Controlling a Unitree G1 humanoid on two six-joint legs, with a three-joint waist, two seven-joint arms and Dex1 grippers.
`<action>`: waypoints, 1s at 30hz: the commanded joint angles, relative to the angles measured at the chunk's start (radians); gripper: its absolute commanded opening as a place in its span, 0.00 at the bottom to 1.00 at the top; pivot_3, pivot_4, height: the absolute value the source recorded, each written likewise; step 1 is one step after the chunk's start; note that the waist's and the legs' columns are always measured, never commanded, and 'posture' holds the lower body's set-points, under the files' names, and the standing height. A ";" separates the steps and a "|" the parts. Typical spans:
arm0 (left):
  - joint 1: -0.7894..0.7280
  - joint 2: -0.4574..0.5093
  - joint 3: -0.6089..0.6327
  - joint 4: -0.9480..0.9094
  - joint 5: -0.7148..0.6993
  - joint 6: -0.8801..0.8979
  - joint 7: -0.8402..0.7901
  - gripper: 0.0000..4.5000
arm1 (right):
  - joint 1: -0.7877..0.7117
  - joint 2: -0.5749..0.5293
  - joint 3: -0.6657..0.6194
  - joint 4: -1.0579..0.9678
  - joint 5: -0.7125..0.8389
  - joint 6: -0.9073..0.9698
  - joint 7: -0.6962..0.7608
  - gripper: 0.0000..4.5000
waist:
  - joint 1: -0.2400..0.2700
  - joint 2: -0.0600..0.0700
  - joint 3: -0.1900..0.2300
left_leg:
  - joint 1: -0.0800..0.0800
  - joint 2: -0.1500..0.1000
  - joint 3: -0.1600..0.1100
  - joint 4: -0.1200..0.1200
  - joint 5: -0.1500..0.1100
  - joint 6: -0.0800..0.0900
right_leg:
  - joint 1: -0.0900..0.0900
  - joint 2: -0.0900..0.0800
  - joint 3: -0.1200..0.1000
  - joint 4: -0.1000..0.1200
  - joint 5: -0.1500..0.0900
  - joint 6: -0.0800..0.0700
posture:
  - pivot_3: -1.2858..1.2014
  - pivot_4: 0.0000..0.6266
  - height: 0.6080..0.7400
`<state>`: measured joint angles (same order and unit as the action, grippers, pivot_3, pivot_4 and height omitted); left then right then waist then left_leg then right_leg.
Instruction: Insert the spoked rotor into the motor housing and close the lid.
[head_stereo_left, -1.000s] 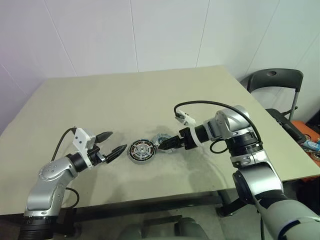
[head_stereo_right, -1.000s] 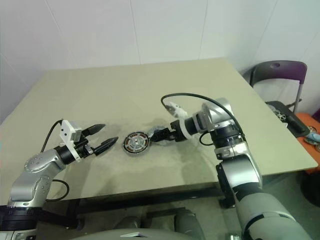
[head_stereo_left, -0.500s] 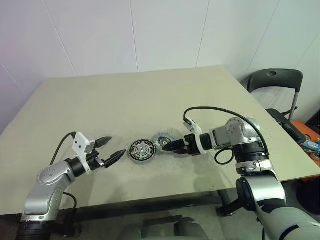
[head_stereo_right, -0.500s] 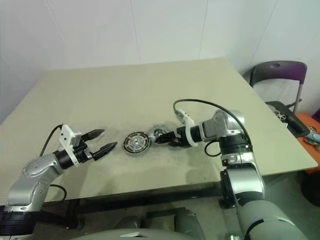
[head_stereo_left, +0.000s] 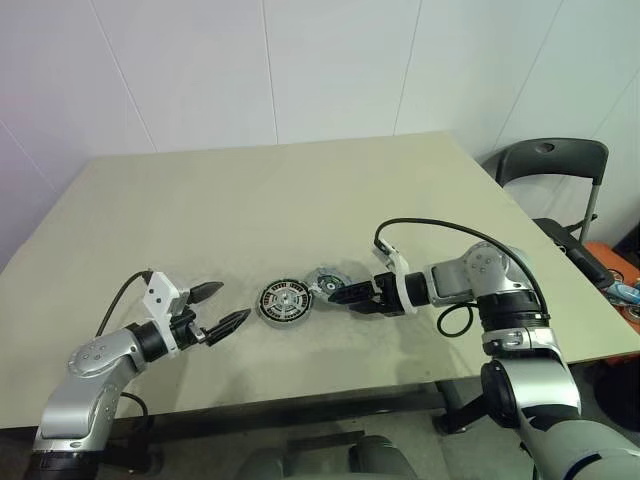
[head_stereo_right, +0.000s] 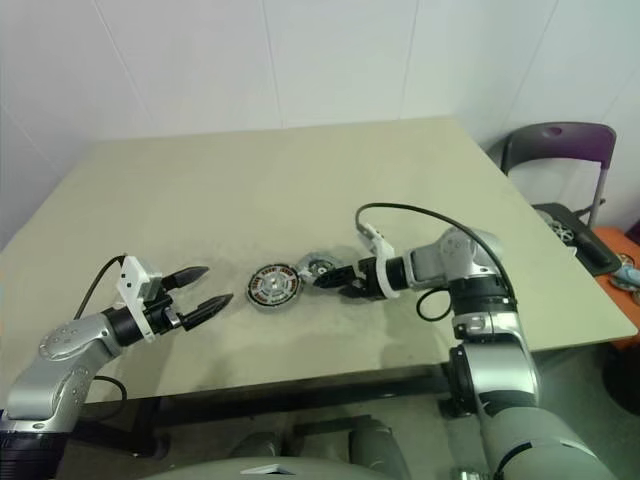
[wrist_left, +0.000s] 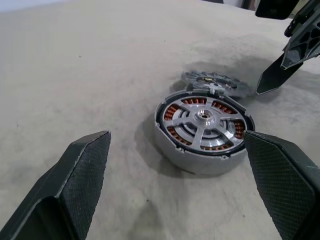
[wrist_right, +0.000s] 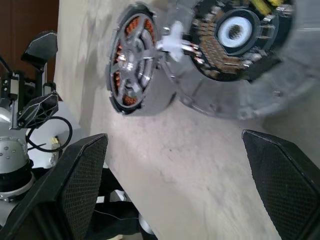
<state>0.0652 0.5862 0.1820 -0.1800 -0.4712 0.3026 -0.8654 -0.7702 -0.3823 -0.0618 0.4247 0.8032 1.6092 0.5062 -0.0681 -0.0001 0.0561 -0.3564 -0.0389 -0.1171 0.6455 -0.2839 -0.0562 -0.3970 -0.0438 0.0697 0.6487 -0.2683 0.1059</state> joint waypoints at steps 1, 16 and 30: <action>-0.012 0.014 0.025 -0.034 -0.020 0.000 -0.002 1.00 | -0.005 0.002 -0.024 -0.005 0.052 0.005 -0.038 1.00 | 0.000 0.000 0.000 | 0.000 0.000 0.000 0.000 0.000 0.000 | 0.000 0.000 0.000 0.000 0.000 0.000 | 0.52 0.00 1.00; -0.032 0.012 0.023 -0.034 -0.015 0.006 0.003 1.00 | -0.027 0.228 -0.341 0.068 -0.080 -0.065 -0.283 1.00 | -0.001 0.000 0.000 | 0.001 0.000 0.000 0.000 0.000 0.000 | 0.000 0.001 0.000 0.000 0.000 0.000 | 0.52 0.00 1.00; -0.036 0.005 0.016 -0.033 -0.008 -0.002 0.006 1.00 | 0.013 0.336 -0.486 0.110 -0.099 -0.285 -0.410 1.00 | -0.003 0.000 0.000 | 0.008 0.001 0.000 0.002 0.000 0.000 | 0.008 0.001 0.000 0.000 -0.003 -0.002 | 0.52 0.00 1.00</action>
<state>0.0443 0.5871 0.1822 -0.1801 -0.4707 0.3165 -0.8640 -0.7575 -0.0498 -0.5213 0.5398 0.7136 1.3767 0.1329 -0.0711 0.0002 0.0560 -0.3482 -0.0382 -0.1166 0.6474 -0.2836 -0.0557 -0.3890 -0.0424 0.0701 0.6487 -0.2709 0.1039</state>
